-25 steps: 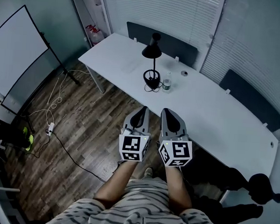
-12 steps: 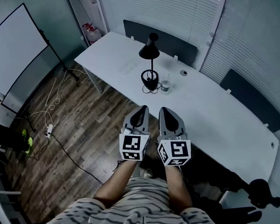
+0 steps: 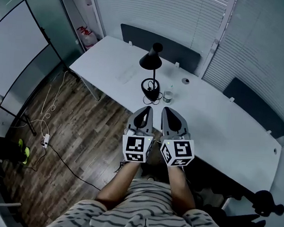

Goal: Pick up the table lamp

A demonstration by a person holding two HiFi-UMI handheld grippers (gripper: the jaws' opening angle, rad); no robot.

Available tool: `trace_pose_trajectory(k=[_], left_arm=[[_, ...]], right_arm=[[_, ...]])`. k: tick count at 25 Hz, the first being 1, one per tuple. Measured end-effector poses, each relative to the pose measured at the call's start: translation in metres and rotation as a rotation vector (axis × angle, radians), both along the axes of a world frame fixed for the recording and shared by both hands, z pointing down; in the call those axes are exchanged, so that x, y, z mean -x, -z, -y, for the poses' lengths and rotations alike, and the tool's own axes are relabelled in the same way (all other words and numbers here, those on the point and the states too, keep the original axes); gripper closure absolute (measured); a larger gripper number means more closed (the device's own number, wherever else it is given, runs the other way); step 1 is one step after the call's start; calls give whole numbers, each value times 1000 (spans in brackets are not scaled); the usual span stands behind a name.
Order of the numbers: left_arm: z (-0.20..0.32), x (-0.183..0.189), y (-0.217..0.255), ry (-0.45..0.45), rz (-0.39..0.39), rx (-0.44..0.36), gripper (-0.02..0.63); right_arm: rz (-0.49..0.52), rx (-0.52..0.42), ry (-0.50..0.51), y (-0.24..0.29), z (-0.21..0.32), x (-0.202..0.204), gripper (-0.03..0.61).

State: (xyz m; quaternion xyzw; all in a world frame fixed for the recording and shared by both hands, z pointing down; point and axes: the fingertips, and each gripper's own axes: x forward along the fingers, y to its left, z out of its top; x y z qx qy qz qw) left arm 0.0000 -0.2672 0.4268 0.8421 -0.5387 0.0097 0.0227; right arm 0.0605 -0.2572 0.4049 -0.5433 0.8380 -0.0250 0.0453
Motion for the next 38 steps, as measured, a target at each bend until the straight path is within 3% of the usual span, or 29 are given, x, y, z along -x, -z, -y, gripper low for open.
trace_pose_trajectory(k=[22, 38], left_arm=[[170, 32, 4, -109, -22, -7, 607], [216, 41, -5, -188, -32, 18, 607]], right_arm=[[-29, 28, -103, -5, 164, 30, 568], [-48, 74, -172, -20, 209, 41, 568]])
